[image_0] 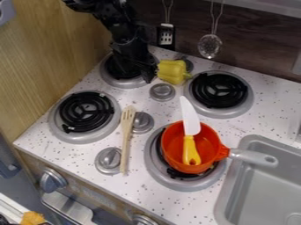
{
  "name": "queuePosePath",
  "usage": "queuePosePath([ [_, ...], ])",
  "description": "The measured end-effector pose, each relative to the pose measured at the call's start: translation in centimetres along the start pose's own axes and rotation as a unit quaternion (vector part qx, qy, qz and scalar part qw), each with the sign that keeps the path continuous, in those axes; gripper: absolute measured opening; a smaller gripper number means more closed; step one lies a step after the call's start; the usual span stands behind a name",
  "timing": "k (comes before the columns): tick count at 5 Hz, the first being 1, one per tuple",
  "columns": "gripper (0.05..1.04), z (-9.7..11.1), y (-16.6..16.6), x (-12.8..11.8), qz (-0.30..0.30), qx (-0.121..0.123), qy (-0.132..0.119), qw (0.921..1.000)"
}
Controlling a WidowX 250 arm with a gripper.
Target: Moveu espátula de madeira e colocou sob panela laranja no canto inferior direito do fogão
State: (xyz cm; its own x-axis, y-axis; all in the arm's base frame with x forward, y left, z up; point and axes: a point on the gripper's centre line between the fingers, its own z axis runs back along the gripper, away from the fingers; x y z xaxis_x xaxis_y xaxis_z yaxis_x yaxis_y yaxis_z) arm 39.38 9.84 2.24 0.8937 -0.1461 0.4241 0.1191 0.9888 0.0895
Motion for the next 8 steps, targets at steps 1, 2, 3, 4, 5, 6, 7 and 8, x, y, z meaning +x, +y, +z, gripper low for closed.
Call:
queuePosePath([
  [1,1.001,-0.9,-0.3,-0.9,0.007,-0.007,0.02,0.9997],
  [2,1.001,-0.7,-2.0,-2.6,0.075,0.001,0.097,0.9925],
  [3,1.001,0.3,-3.7,-3.6,0.112,0.031,0.158,0.9805],
  [4,1.001,2.6,-4.5,-4.2,0.157,0.057,0.181,0.9692],
  [5,1.001,2.6,-5.2,-6.8,0.171,0.061,0.166,0.9693],
  [6,1.001,2.2,-4.4,-8.5,0.202,0.052,0.167,0.9635],
  [7,1.001,2.0,-5.0,-10.2,0.218,0.04,0.172,0.9598],
  [8,1.001,1.9,-5.7,-10.7,0.232,0.028,0.159,0.9591],
])
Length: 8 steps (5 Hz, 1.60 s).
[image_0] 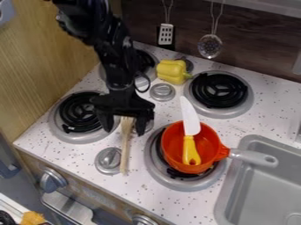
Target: Moveu espátula de madeira e colocou sob panela laranja no canto inferior direito do fogão
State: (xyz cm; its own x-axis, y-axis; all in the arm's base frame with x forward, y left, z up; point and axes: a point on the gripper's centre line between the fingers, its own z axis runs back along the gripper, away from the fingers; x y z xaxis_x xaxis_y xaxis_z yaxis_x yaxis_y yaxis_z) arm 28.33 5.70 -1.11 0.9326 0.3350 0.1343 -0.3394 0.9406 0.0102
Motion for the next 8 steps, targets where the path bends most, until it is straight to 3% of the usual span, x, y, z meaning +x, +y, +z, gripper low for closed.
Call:
queuePosePath([
  [1,1.001,-0.6,-0.5,-0.8,0.012,-0.035,-0.007,0.9993],
  [2,1.001,-1.1,-0.1,-0.6,0.016,-0.022,-0.011,0.9996],
  [5,1.001,-2.7,-0.4,-0.6,0.023,-0.032,-0.003,0.9992],
  [6,0.934,-3.0,-0.3,-0.1,0.021,-0.023,-0.004,0.9995],
  [7,0.681,-3.1,-0.3,0.0,0.016,-0.022,-0.017,0.9995],
  [8,0.392,-3.1,-0.4,0.3,0.0,0.017,-0.015,0.9997],
])
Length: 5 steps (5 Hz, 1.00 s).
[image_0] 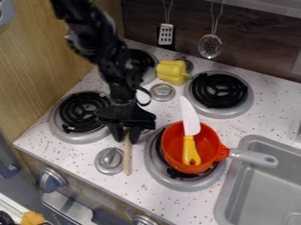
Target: Moveu espátula de madeira e colocou sob panela laranja no canto inferior direito do fogão
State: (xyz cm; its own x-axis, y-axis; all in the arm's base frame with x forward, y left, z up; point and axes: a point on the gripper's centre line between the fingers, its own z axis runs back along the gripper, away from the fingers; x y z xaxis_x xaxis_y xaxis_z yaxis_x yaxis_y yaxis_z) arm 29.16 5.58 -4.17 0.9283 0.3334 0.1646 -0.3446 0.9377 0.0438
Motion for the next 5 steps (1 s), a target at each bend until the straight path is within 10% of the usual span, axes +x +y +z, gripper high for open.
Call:
queuePosePath([
  [4,0.09,3.9,1.8,0.5,-0.002,0.033,0.002,0.9994],
  [5,0.09,5.3,1.4,1.0,0.029,0.004,-0.018,0.9994],
])
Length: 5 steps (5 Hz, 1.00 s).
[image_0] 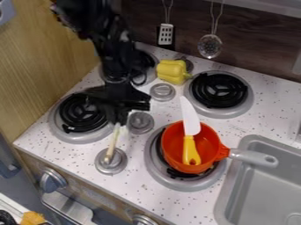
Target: Moveu espátula de madeira e colocou sob panela laranja no canto inferior direito do fogão
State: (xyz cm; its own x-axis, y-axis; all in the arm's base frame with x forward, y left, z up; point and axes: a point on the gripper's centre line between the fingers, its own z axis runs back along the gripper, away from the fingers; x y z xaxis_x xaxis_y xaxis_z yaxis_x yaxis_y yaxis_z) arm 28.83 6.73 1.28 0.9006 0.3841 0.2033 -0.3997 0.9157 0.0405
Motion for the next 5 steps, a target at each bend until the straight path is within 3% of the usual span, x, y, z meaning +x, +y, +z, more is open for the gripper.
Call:
queuePosePath([
  [1,0.09,1.6,-1.1,0.4,0.078,-0.006,0.028,0.9965],
  [2,0.09,3.1,-3.3,0.0,0.175,0.007,0.052,0.9832],
  [3,0.09,4.5,-6.3,0.5,0.304,-0.016,0.06,0.9507],
  [5,0.09,4.7,-10.4,-0.6,0.507,-0.014,0.012,0.8617],
])
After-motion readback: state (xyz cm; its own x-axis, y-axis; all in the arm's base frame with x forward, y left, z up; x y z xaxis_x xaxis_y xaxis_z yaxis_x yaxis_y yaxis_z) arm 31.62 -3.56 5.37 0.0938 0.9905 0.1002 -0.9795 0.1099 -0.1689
